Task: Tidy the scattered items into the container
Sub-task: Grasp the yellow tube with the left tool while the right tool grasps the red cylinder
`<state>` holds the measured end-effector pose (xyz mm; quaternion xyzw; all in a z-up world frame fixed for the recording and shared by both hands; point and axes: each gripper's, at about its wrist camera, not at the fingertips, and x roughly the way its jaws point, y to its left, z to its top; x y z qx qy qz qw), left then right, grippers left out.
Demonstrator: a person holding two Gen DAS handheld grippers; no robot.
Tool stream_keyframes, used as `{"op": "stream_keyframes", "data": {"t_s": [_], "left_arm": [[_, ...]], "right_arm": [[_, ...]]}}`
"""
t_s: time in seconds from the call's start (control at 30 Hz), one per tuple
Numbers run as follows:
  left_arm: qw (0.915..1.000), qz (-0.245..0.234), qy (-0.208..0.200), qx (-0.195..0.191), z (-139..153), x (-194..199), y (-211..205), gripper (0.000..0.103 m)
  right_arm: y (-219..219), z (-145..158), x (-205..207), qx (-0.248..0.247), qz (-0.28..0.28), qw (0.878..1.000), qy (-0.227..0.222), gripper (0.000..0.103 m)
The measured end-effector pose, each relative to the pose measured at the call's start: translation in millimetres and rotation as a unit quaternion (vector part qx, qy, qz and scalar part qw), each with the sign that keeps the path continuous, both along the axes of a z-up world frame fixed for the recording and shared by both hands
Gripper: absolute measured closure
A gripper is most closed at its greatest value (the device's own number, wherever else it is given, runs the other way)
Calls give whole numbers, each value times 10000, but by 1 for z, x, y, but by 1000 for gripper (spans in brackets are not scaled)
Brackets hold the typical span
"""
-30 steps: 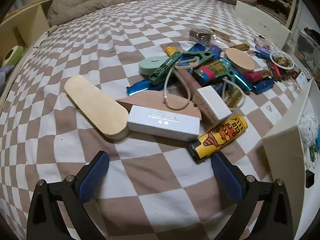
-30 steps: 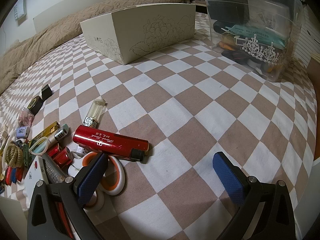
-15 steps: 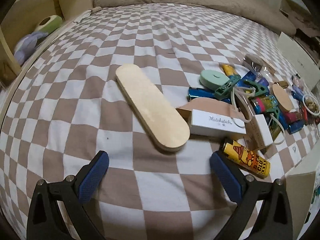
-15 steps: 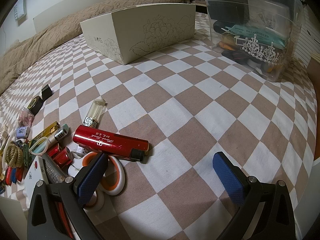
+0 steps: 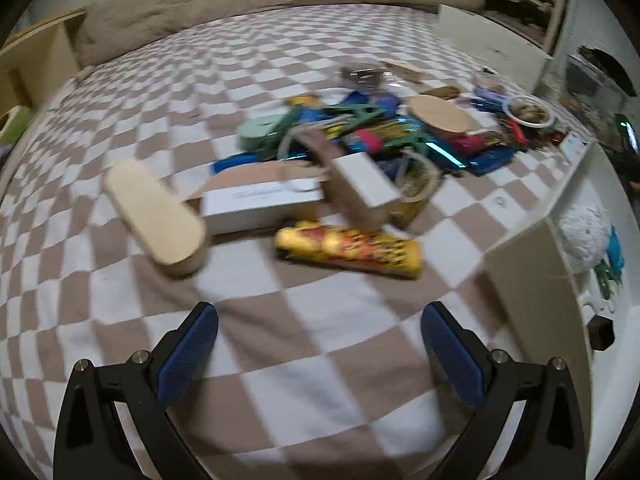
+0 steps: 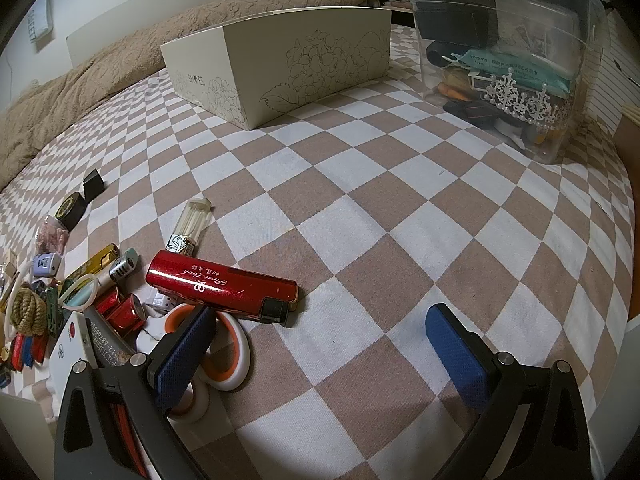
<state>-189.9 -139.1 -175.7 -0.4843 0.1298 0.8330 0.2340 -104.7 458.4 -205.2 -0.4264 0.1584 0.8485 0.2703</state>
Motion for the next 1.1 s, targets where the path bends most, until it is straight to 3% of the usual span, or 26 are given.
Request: {"op": "stream_keyframes", "data": {"t_s": [0.47, 0.73, 0.83, 1.1], "left_arm": [[9997, 24, 209, -93, -9, -12, 18, 0], [9973, 338, 648, -90, -9, -4, 13, 13], [9960, 465, 761, -47, -8, -2, 9, 22], [9948, 496, 883, -104, -10, -1, 11, 22]], "right_arm": [[2, 2, 3, -110, 20, 9999, 129, 0], [5, 12, 20, -689, 120, 9938, 863, 0], [-5, 13, 13, -669, 274, 9943, 785, 0], [-26, 9, -18, -291, 497, 9979, 305, 0]]}}
